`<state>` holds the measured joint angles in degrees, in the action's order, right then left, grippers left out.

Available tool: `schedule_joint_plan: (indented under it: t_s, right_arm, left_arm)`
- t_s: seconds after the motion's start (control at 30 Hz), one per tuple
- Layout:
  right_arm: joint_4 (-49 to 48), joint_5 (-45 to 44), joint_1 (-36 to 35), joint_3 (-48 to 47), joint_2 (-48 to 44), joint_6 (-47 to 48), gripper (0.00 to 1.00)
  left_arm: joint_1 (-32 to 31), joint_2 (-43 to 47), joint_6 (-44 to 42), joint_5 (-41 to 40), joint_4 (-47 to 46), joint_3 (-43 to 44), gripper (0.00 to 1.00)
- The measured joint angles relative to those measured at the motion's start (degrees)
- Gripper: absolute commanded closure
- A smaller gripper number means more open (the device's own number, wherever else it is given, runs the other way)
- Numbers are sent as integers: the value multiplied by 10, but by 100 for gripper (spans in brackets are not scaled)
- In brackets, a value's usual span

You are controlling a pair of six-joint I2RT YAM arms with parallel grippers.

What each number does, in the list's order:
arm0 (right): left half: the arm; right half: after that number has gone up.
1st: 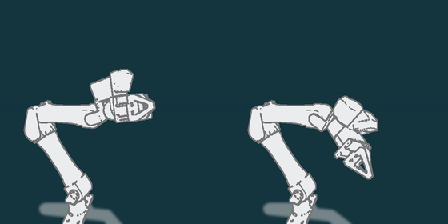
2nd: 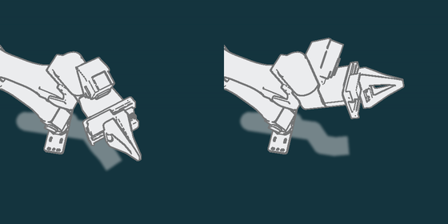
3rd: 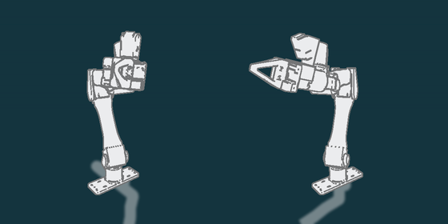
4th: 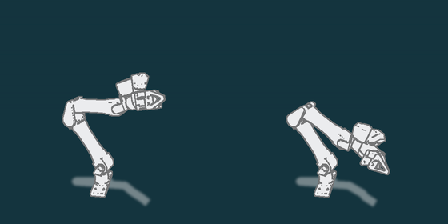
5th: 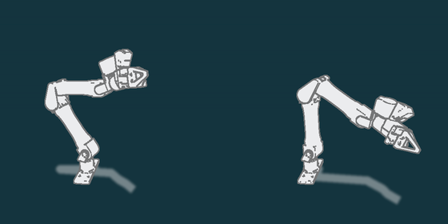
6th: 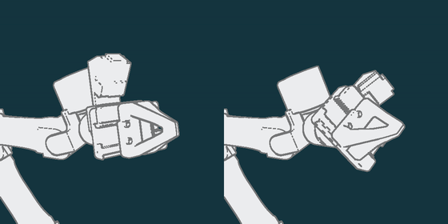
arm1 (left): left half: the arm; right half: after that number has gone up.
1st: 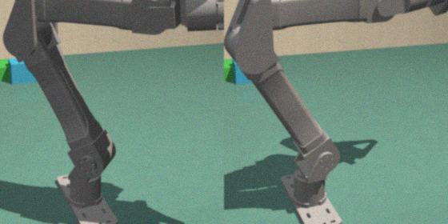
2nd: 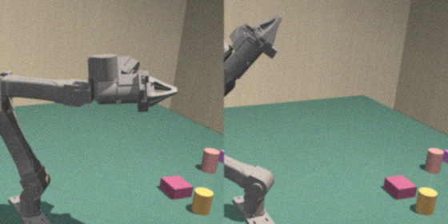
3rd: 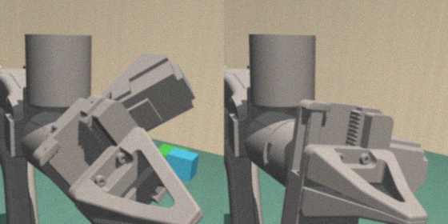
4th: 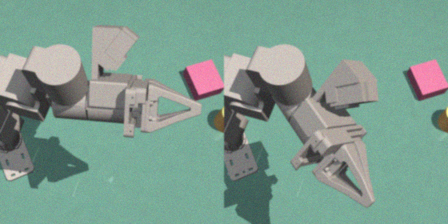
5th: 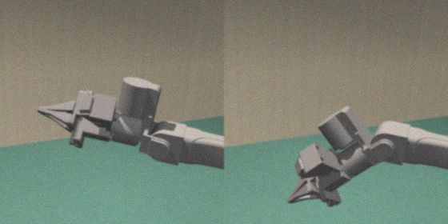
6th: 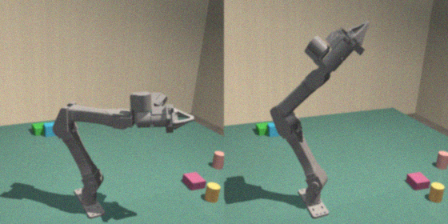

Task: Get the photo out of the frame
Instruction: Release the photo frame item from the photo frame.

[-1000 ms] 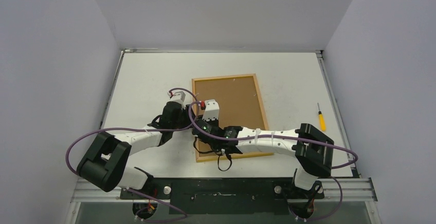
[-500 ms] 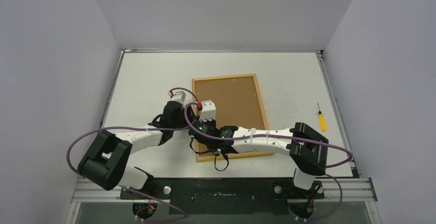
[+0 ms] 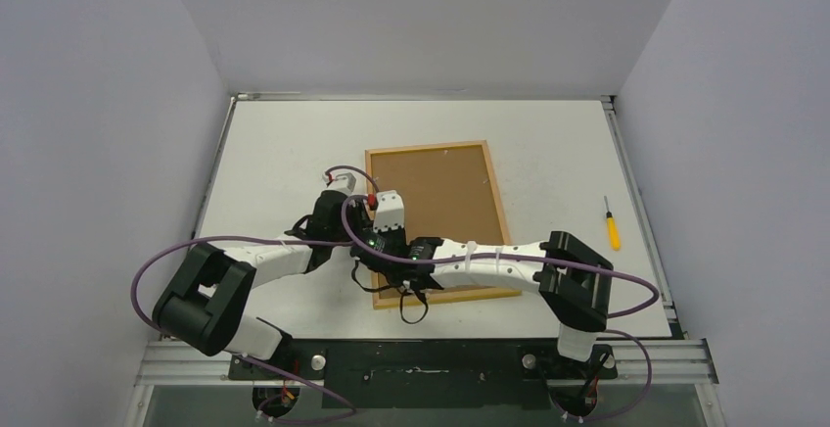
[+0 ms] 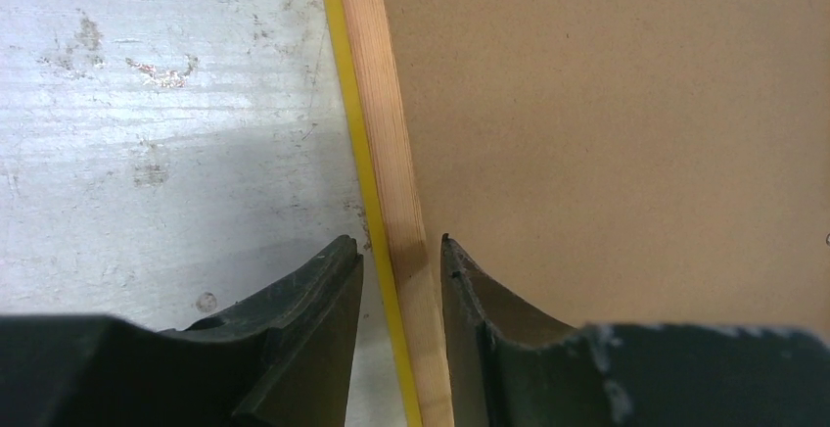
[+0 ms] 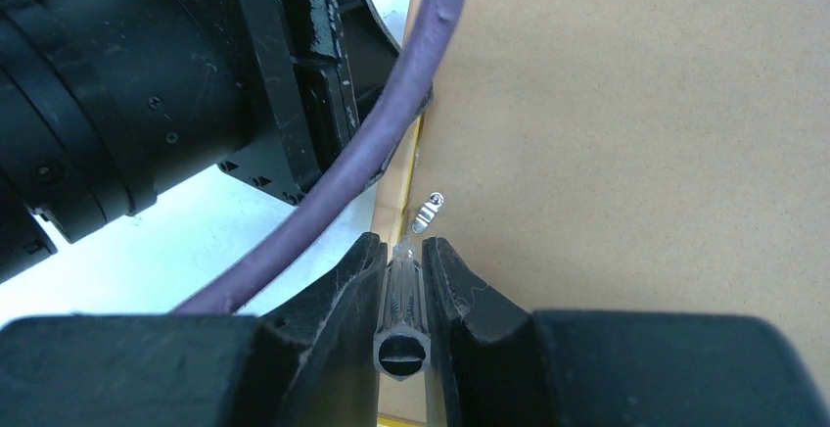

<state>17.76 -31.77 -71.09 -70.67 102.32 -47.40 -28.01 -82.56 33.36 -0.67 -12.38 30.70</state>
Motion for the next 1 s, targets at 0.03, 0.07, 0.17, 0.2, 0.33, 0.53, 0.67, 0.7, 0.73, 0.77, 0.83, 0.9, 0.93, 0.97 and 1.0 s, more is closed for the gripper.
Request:
schedule_joint_plan:
  t_s: [0.03, 0.07, 0.17, 0.2, 0.33, 0.53, 0.67, 0.7, 0.73, 0.77, 0.83, 0.9, 0.93, 0.97, 1.0]
  right_arm:
    - [5, 0, -1, -4, 3, 0, 95]
    - [13, -4, -2, -14, 8, 0, 95]
    - [52, -19, -8, -53, 31, -3, 95]
    - [67, -26, -11, -68, 40, -7, 95]
    - [131, -58, -24, -128, 79, -26, 95]
    - [203, -100, -40, -189, 120, -62, 95]
    - [221, -112, -44, -200, 128, -80, 95]
    - [223, -112, -45, -201, 128, -81, 95]
    - [224, -111, -45, -201, 128, -81, 95]
    - [224, -111, -45, -201, 128, -79, 95]
    - [221, -110, -45, -200, 127, -74, 95]
    - [204, -106, -44, -186, 118, -67, 95]
    - [191, -101, -43, -172, 109, -62, 95]
    - [174, -92, -40, -153, 96, -57, 95]
    - [156, -83, -38, -134, 84, -53, 95]
  left_arm:
    - [0, 0, 0, 0, 1, 0, 70]
    - [0, 0, 0, 0, 2, 0, 71]
    - [0, 0, -1, 0, 6, 1, 74]
    - [0, -1, -1, 0, 7, 2, 75]
    - [0, -6, -1, 0, 10, 6, 78]
    - [0, -10, -1, -1, 18, 13, 80]
    - [0, -13, -1, -1, 20, 16, 80]
    - [0, -14, -1, -1, 19, 16, 81]
    - [0, -16, -1, -1, 20, 18, 81]
    - [0, -17, -1, 0, 21, 19, 81]
    - [0, -17, -1, 0, 22, 20, 81]
    - [0, -17, -1, 0, 23, 21, 81]
    - [0, -17, -1, 0, 23, 21, 81]
    - [0, -17, -1, 1, 23, 21, 81]
    - [0, -17, -1, 1, 23, 21, 81]
